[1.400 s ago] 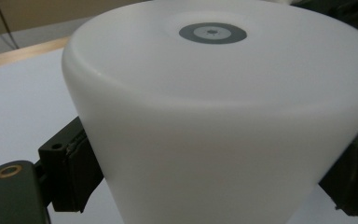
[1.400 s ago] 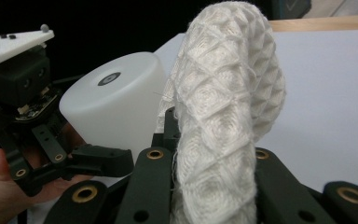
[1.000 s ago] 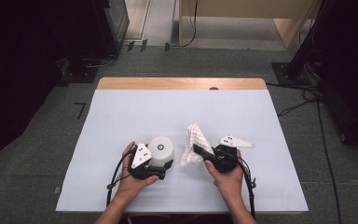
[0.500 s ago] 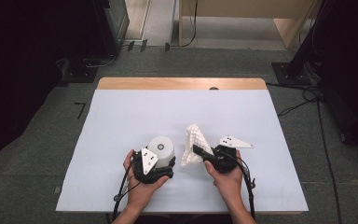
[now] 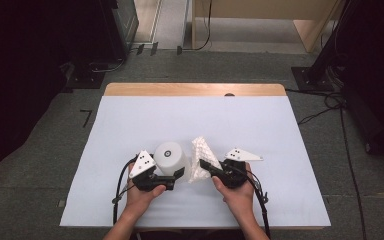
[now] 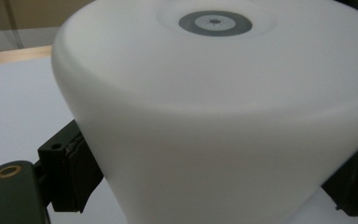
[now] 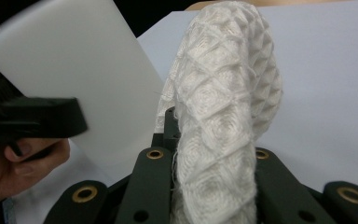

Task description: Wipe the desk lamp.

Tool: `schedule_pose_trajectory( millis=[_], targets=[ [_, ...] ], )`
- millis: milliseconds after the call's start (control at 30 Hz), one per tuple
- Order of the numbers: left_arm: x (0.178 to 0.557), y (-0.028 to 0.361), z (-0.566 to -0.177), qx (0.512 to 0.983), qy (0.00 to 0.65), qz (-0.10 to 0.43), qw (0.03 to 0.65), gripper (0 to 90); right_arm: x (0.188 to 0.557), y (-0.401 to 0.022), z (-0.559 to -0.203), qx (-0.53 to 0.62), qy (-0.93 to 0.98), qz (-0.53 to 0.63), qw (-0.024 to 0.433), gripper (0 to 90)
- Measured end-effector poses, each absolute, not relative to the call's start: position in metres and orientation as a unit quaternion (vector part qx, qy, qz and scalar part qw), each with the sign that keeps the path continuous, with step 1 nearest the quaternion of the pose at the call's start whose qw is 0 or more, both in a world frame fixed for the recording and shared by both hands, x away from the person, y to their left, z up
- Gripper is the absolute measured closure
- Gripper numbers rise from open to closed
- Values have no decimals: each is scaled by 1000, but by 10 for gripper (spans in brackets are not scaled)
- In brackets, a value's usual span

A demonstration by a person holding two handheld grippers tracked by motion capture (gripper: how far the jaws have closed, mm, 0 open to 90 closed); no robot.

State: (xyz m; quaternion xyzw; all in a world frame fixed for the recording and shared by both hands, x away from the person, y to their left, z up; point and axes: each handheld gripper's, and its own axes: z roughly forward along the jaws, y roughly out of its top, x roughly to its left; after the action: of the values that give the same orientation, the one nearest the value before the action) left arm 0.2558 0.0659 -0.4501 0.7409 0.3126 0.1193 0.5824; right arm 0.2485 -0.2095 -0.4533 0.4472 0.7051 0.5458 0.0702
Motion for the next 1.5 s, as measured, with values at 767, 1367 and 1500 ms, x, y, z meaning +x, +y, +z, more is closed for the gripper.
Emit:
schedule_pose_trajectory(
  millis=[767,1367,1500],
  targets=[
    [254,51,-460,777,277,92,558,84,230,-206,-416,410,670,616,58,794],
    [258,63,-454,764,284,88,572,84,238,-198,-437,424,686,590,35,794],
    [257,55,-458,776,277,93,559,84,235,-203,-427,418,676,605,40,793]
  ],
)
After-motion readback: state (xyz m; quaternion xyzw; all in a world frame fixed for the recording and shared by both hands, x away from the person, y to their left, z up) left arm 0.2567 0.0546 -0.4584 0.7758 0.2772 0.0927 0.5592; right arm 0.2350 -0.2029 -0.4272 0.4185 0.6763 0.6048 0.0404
